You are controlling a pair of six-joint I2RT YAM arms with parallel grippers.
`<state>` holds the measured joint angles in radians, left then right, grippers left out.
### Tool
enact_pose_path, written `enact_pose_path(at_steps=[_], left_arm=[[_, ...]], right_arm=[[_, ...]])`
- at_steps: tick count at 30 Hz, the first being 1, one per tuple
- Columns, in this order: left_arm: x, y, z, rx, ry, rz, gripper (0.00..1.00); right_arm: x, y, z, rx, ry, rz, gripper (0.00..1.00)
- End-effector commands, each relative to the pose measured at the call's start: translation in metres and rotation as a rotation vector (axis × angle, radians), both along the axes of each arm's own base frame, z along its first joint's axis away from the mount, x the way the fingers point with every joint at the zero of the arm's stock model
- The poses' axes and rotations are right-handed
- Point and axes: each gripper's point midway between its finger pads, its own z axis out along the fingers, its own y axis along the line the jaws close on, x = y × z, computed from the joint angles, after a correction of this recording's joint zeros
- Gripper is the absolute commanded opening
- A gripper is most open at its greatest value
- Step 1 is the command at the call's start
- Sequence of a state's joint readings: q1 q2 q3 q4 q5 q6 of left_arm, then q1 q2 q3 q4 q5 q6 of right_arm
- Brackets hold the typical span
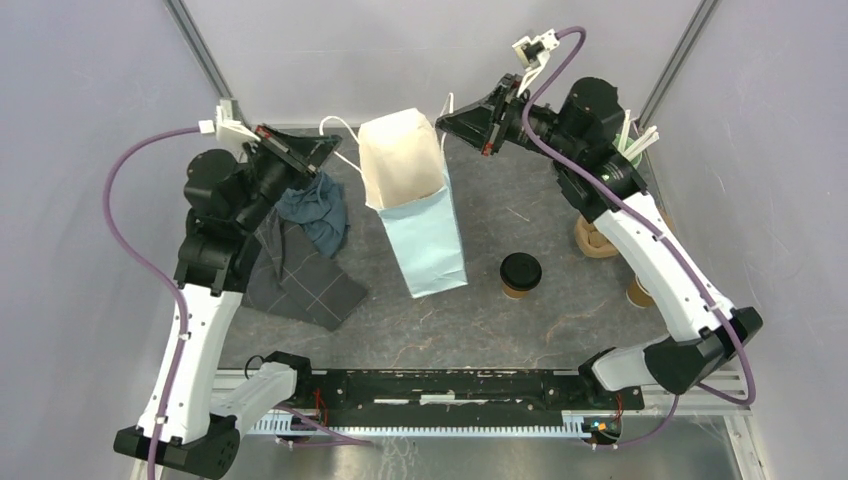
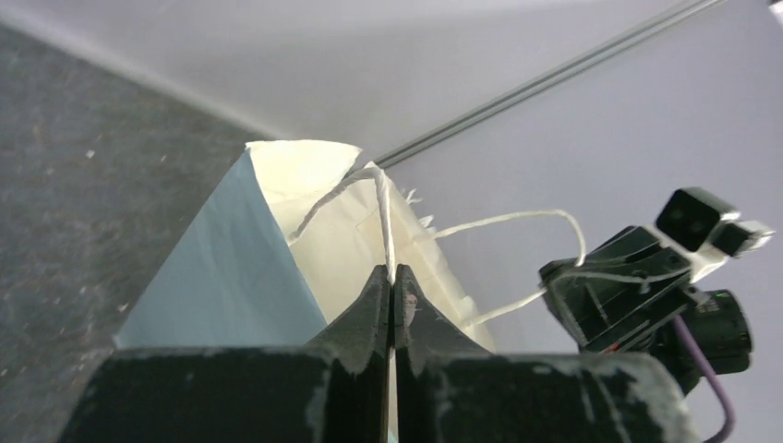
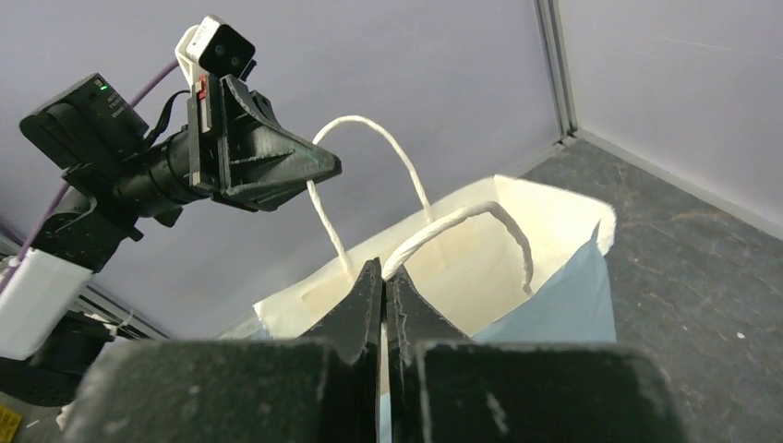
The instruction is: Pack the takeout coffee
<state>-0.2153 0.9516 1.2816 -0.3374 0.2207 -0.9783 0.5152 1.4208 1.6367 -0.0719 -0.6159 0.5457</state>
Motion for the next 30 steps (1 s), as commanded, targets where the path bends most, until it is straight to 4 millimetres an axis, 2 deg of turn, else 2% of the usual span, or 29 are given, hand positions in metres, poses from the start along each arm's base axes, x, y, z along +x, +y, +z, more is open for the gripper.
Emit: enact_pose_path(at_steps=[1,3,4,5,6,7,8,9,10,11,12,14,15,18,20,22,23,24,28,29,30], left_arm=[[-0.006,0.002,0.04,0.007,-0.097,-0.001,0.02],[-0.002,0.007,0.029,-0.001,-0.038,0.037,0.02],[0.003,0.014,0.01,0.004,0.036,0.082,0.02],[0.007,0.02,-0.015,0.012,0.126,0.129,0.02],[0.011,0.027,-0.047,0.042,0.236,0.174,0.04],[0.012,0.034,-0.079,0.092,0.322,0.209,0.04],[0.012,0.037,-0.109,0.15,0.386,0.212,0.03],[0.011,0.044,-0.137,0.198,0.452,0.242,0.03],[0.009,0.048,-0.156,0.235,0.495,0.25,0.03],[0.01,0.046,-0.167,0.267,0.505,0.227,0.03],[0.011,0.043,-0.169,0.28,0.499,0.199,0.03],[0.014,0.031,-0.157,0.273,0.462,0.133,0.02],[0.017,0.022,-0.142,0.258,0.405,0.084,0.02],[0.023,0.002,-0.08,0.205,0.173,-0.011,0.02],[0.019,-0.006,-0.047,0.183,0.035,-0.056,0.02],[0.011,-0.012,-0.029,0.168,-0.068,-0.099,0.02],[0.007,-0.014,-0.03,0.165,-0.082,-0.111,0.02],[0.004,-0.013,-0.04,0.168,-0.052,-0.11,0.02],[-0.013,-0.001,-0.124,0.226,0.226,-0.091,0.02],[-0.022,0.002,-0.148,0.238,0.299,-0.087,0.02],[-0.029,0.004,-0.164,0.243,0.349,-0.088,0.02]], right_arm=[[-0.022,-0.01,0.031,0.09,-0.015,0.009,0.0],[-0.017,-0.012,0.007,0.124,0.064,-0.028,0.01],[-0.013,-0.015,-0.013,0.137,0.125,-0.058,0.02],[-0.01,-0.017,-0.03,0.147,0.172,-0.09,0.05],[0.0,-0.02,-0.061,0.128,0.221,-0.142,0.09],[0.004,-0.02,-0.081,0.116,0.222,-0.168,0.11],[0.011,-0.021,-0.118,0.08,0.278,-0.203,0.11],[0.016,-0.019,-0.144,0.055,0.355,-0.21,0.09],[0.017,-0.01,-0.158,0.039,0.389,-0.163,0.05],[0.016,0.003,-0.157,0.028,0.388,-0.091,0.02],[0.018,0.014,-0.163,-0.015,0.413,-0.05,0.0],[0.023,0.024,-0.146,-0.079,0.349,-0.02,0.0],[0.023,0.026,-0.128,-0.08,0.293,-0.01,0.0],[0.015,0.022,-0.083,-0.057,0.134,0.015,0.0],[0.006,0.02,-0.073,-0.068,0.066,0.047,0.0],[-0.002,0.019,-0.076,-0.083,0.039,0.077,0.0],[-0.005,0.018,-0.078,-0.087,0.03,0.082,0.0],[-0.008,0.018,-0.086,-0.093,0.037,0.091,0.0],[-0.025,0.019,-0.123,-0.097,0.099,0.17,0.0],[-0.026,0.019,-0.134,-0.106,0.116,0.17,0.0],[-0.025,0.017,-0.145,-0.133,0.126,0.16,0.0]])
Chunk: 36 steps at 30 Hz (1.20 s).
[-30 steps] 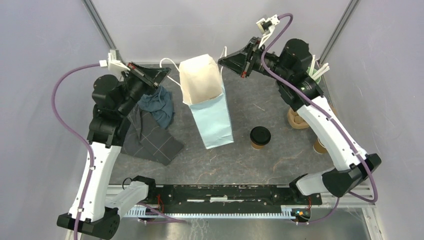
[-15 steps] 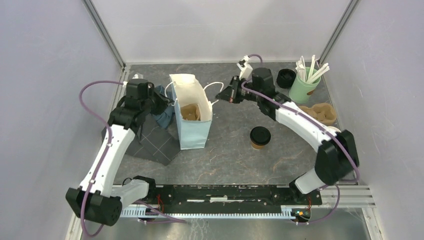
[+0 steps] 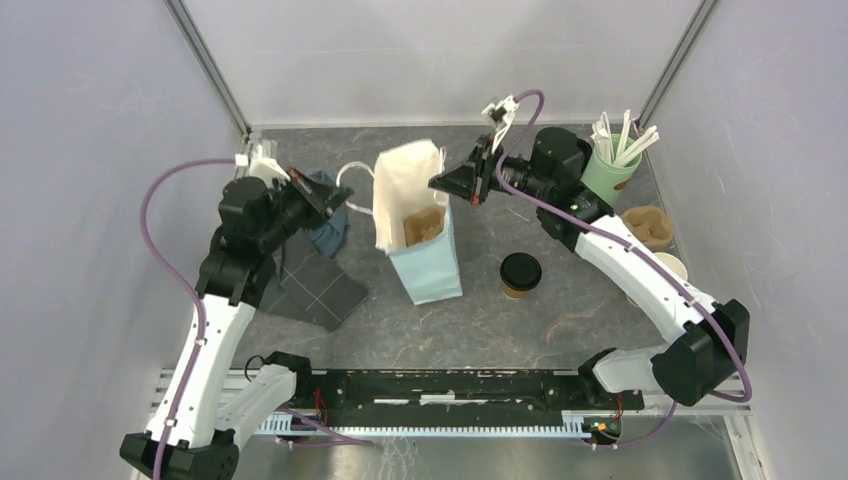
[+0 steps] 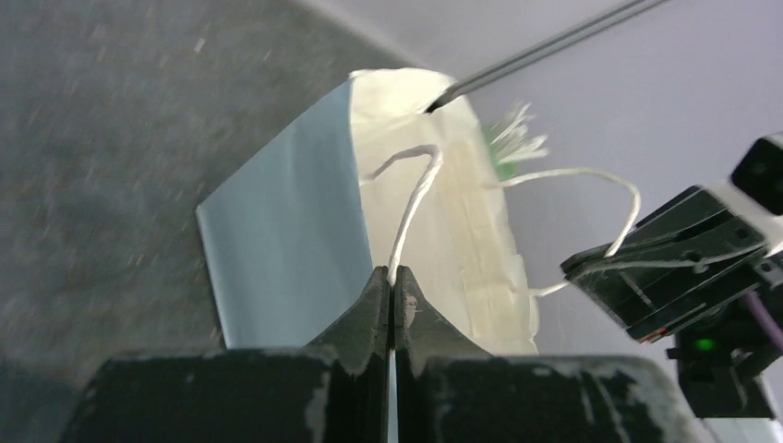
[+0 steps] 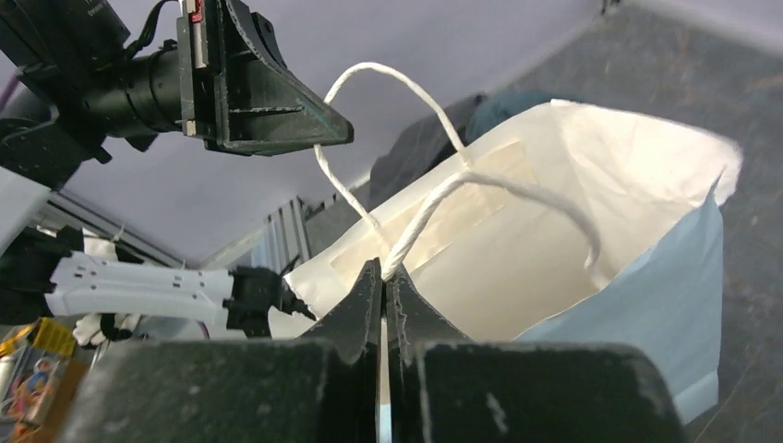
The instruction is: Pack the takeout coffee
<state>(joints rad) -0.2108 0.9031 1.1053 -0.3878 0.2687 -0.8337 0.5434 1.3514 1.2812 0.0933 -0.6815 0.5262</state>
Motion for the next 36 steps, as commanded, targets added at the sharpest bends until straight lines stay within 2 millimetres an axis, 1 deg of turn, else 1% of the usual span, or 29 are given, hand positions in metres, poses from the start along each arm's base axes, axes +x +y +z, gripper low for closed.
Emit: enact_pose_path(at_steps=[1,3,5,7,8,11,14,16,19,20,23,24,26,28,29,31,33,35,36], left_arm=[[-0.03,0.004,-0.094,0.083,0.264,-0.032,0.02],[-0.043,0.001,-0.114,0.059,0.329,-0.054,0.02],[-0.054,0.0,-0.128,0.032,0.378,-0.055,0.02],[-0.062,0.0,-0.134,0.009,0.391,-0.052,0.02],[-0.064,0.0,-0.136,0.01,0.388,-0.053,0.02],[-0.069,-0.003,-0.138,0.025,0.39,-0.097,0.02],[-0.072,-0.012,-0.14,0.047,0.384,-0.183,0.02],[-0.066,-0.013,-0.13,0.079,0.322,-0.207,0.02],[-0.045,-0.013,-0.104,0.101,0.198,-0.191,0.02],[-0.034,-0.014,-0.09,0.096,0.142,-0.181,0.02],[-0.009,-0.02,-0.061,0.081,0.045,-0.181,0.02],[-0.002,-0.021,-0.058,0.086,0.04,-0.179,0.02],[0.008,-0.024,-0.06,0.09,0.062,-0.188,0.02],[0.01,-0.03,-0.073,0.087,0.108,-0.223,0.02],[0.007,-0.032,-0.084,0.089,0.132,-0.238,0.02],[-0.003,-0.032,-0.117,0.117,0.21,-0.257,0.02],[-0.018,-0.029,-0.15,0.16,0.288,-0.272,0.02],[-0.031,-0.024,-0.168,0.188,0.331,-0.275,0.02],[-0.035,-0.023,-0.17,0.195,0.332,-0.278,0.02]], right_arm=[[-0.005,0.003,-0.055,-0.086,0.044,0.056,0.0],[0.0,0.002,-0.07,-0.13,0.058,0.042,0.0],[0.004,0.005,-0.076,-0.137,0.083,0.054,0.0],[0.008,0.007,-0.077,-0.151,0.096,0.057,0.0],[0.008,0.007,-0.081,-0.165,0.114,0.061,0.0],[0.007,0.01,-0.072,-0.153,0.097,0.084,0.0],[0.008,0.014,-0.045,-0.121,0.022,0.115,0.0],[0.014,0.018,-0.02,-0.086,-0.041,0.108,0.0],[0.027,0.025,0.022,-0.016,-0.089,0.088,0.0],[0.033,0.029,0.034,0.0,-0.098,0.082,0.0],[0.052,0.037,0.057,0.017,-0.117,0.062,0.0],[0.058,0.038,0.062,0.021,-0.129,0.055,0.0],[0.072,0.042,0.057,0.026,-0.11,0.053,0.0],[0.079,0.044,0.04,0.03,-0.072,0.08,0.0],[0.079,0.046,0.025,0.016,-0.042,0.1,0.0],[0.079,0.045,-0.007,-0.026,0.017,0.126,0.0],[0.074,0.043,-0.031,-0.066,0.06,0.145,0.0],[0.071,0.039,-0.044,-0.082,0.086,0.139,0.0],[0.071,0.037,-0.047,-0.086,0.095,0.13,0.0]])
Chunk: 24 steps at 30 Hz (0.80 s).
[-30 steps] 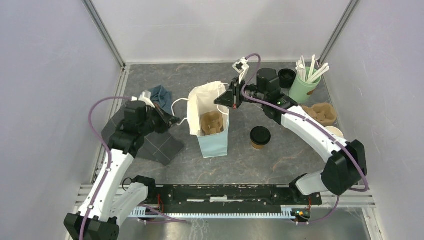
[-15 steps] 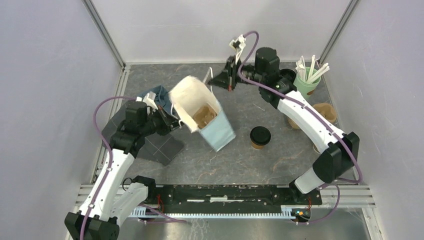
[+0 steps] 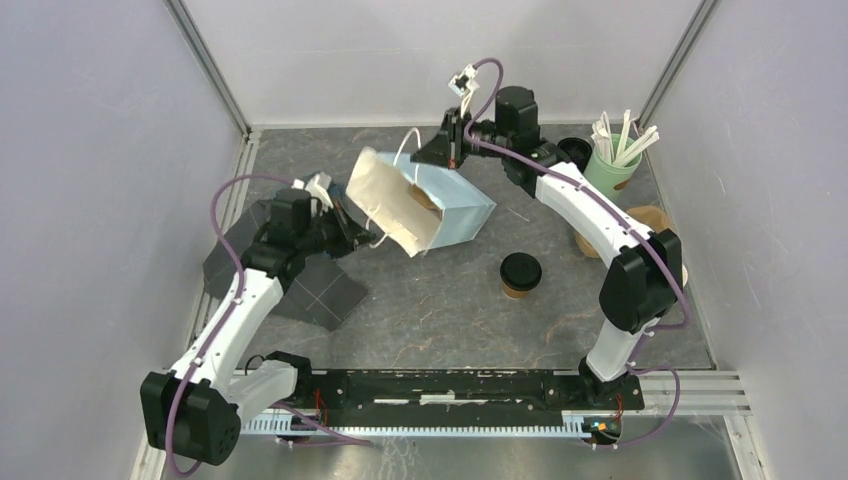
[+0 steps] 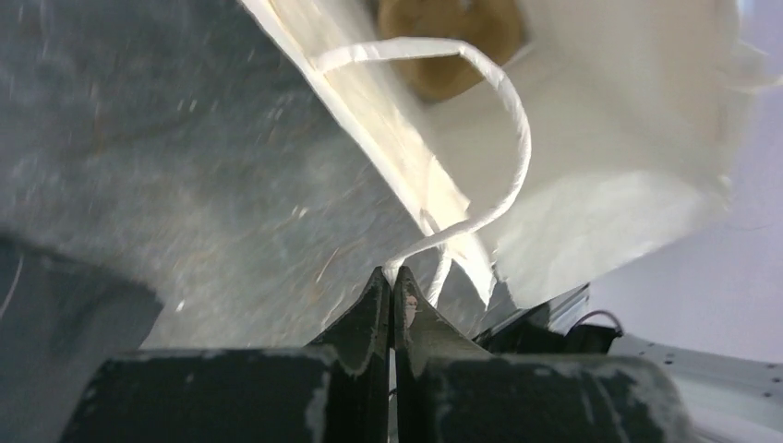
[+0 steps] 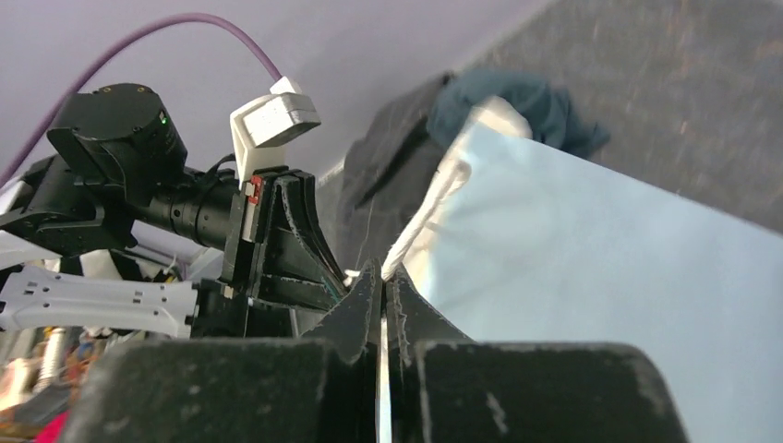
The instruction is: Pack the takeout coffee
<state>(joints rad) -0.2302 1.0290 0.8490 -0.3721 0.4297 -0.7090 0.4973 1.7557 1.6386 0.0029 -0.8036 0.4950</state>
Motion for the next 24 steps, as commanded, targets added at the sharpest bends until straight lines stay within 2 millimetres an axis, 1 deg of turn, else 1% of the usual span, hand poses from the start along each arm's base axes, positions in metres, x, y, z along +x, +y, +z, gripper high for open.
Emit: enact_pose_path(at_steps=[1,3,4,6,8,10,11,12,13,15,16,17,19,20,21,23,24], left_arm=[[-0.027,0.004,-0.019,0.067,0.009,-0.076,0.02],[-0.024,0.005,-0.002,0.065,-0.035,-0.069,0.02],[-0.021,0.005,0.01,0.062,-0.061,-0.057,0.02],[-0.012,0.007,0.039,0.058,-0.113,-0.027,0.02],[-0.002,0.01,0.073,0.057,-0.174,0.008,0.02],[0.009,0.016,0.104,0.069,-0.229,0.059,0.02],[0.014,0.019,0.114,0.078,-0.246,0.082,0.02],[0.019,0.023,0.12,0.088,-0.255,0.109,0.02],[0.025,0.029,0.121,0.108,-0.249,0.15,0.02],[0.034,0.038,0.115,0.139,-0.208,0.217,0.02],[0.04,0.042,0.111,0.149,-0.191,0.25,0.02],[0.046,0.043,0.111,0.155,-0.182,0.261,0.02],[0.055,0.041,0.118,0.203,-0.178,0.227,0.02],[0.061,0.043,0.121,0.234,-0.17,0.223,0.02],[0.069,0.044,0.118,0.26,-0.151,0.226,0.02],[0.081,0.044,0.125,0.267,-0.158,0.233,0.02],[0.086,0.04,0.135,0.252,-0.184,0.227,0.02]], right_arm=[[-0.011,-0.004,-0.011,-0.012,0.01,0.045,0.0],[-0.006,-0.006,0.002,0.004,-0.003,0.027,0.0],[-0.003,-0.008,0.008,0.002,0.004,0.015,0.0],[0.0,-0.008,0.028,0.015,-0.015,-0.006,0.0],[0.002,-0.011,0.046,0.024,-0.024,-0.039,0.0],[0.003,-0.017,0.057,0.024,-0.032,-0.092,0.0],[0.002,-0.021,0.059,0.022,-0.03,-0.118,0.0],[0.001,-0.026,0.057,0.016,-0.024,-0.15,0.0],[-0.002,-0.032,0.05,0.005,-0.016,-0.181,0.0],[-0.009,-0.046,0.037,-0.012,-0.026,-0.243,0.0],[-0.009,-0.053,0.031,-0.013,-0.016,-0.291,0.0],[-0.014,-0.057,0.03,0.006,0.012,-0.314,0.0],[-0.027,-0.058,0.037,0.02,-0.011,-0.295,0.0],[-0.032,-0.057,0.034,0.006,-0.024,-0.299,0.0],[-0.036,-0.059,0.031,-0.002,-0.032,-0.311,0.0],[-0.041,-0.063,0.022,-0.012,0.005,-0.333,0.0],[-0.046,-0.065,0.023,-0.013,0.007,-0.332,0.0]])
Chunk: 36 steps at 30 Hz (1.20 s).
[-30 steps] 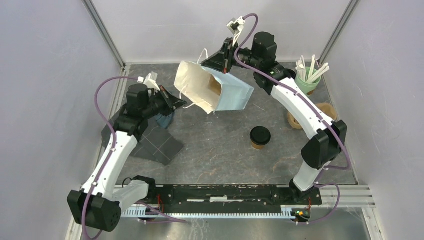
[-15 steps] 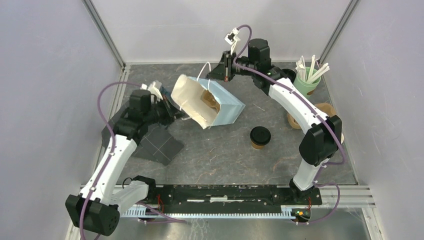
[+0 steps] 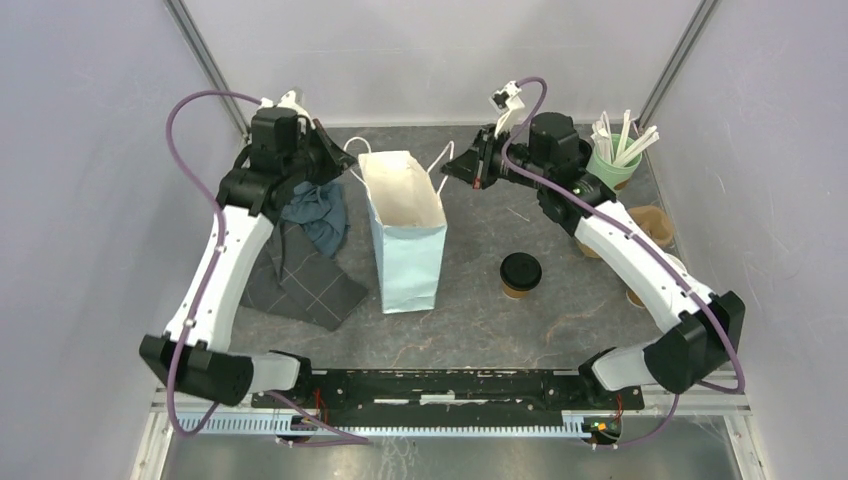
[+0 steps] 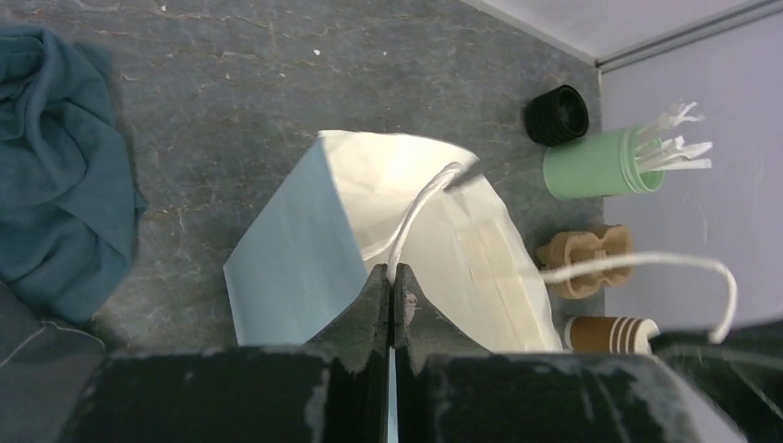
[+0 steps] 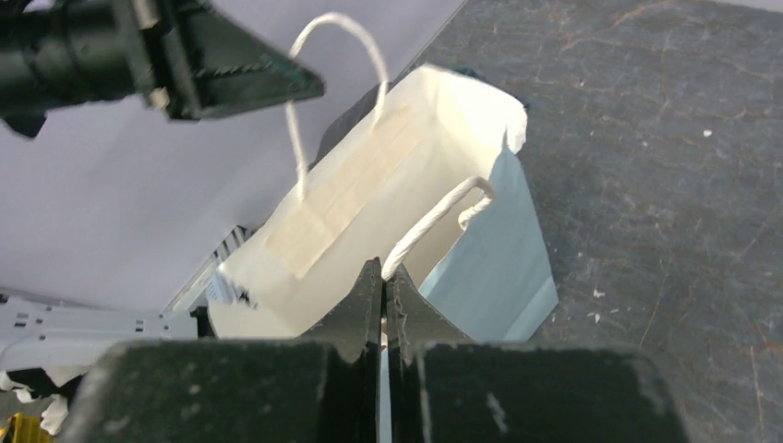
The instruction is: Pack the takeout coffee
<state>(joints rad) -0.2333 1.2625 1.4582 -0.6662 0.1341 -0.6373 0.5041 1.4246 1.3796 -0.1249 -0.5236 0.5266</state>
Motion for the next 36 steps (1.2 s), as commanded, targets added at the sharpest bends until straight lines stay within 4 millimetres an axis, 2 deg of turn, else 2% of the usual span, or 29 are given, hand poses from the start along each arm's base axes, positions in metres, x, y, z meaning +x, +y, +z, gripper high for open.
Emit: enact_pose_path(at_steps=[1,5,10,15,16,18,19,21,25,27,29,31,33,36], left_arm=[[0.022,0.003,0.023,0.066,-0.062,-0.004,0.02],[0.044,-0.002,0.034,0.059,-0.106,-0.003,0.02],[0.072,-0.017,0.025,0.07,-0.098,-0.068,0.02],[0.086,-0.032,0.022,0.021,-0.086,-0.111,0.02],[0.087,-0.032,0.02,0.02,-0.081,-0.11,0.04],[0.087,-0.032,0.011,0.03,-0.05,-0.11,0.1],[0.086,-0.031,0.011,0.037,-0.041,-0.111,0.15],[0.083,-0.029,0.009,0.058,-0.019,-0.116,0.31],[0.071,-0.015,0.016,0.126,0.001,-0.096,0.65],[0.063,-0.006,0.025,0.164,-0.01,-0.076,0.79],[0.052,0.005,0.038,0.202,-0.03,-0.045,0.9],[0.04,0.017,0.048,0.234,-0.053,-0.013,0.95],[0.026,0.031,0.055,0.262,-0.062,0.039,0.99],[0.0,0.051,0.061,0.263,-0.059,0.14,1.0]], right_arm=[[-0.013,-0.008,0.017,0.025,-0.062,-0.051,0.0],[-0.04,0.003,0.004,0.028,-0.046,0.002,0.0],[-0.074,0.024,-0.002,0.022,-0.078,0.089,0.01],[-0.086,0.045,-0.001,-0.005,-0.122,0.166,0.04],[-0.086,0.047,-0.003,-0.01,-0.12,0.169,0.06],[-0.082,0.045,-0.008,-0.037,-0.119,0.153,0.17],[-0.08,0.043,-0.008,-0.053,-0.116,0.141,0.24],[-0.08,0.039,-0.006,-0.09,-0.129,0.134,0.36],[-0.076,0.013,0.004,-0.231,-0.179,0.074,0.65],[-0.079,-0.008,0.004,-0.311,-0.194,0.051,0.77],[-0.083,-0.034,0.003,-0.402,-0.217,0.011,0.86],[-0.086,-0.065,-0.007,-0.518,-0.221,-0.052,0.97],[-0.088,-0.101,-0.025,-0.641,-0.2,-0.142,0.98],[-0.087,-0.152,-0.06,-0.774,-0.079,-0.34,0.98]])
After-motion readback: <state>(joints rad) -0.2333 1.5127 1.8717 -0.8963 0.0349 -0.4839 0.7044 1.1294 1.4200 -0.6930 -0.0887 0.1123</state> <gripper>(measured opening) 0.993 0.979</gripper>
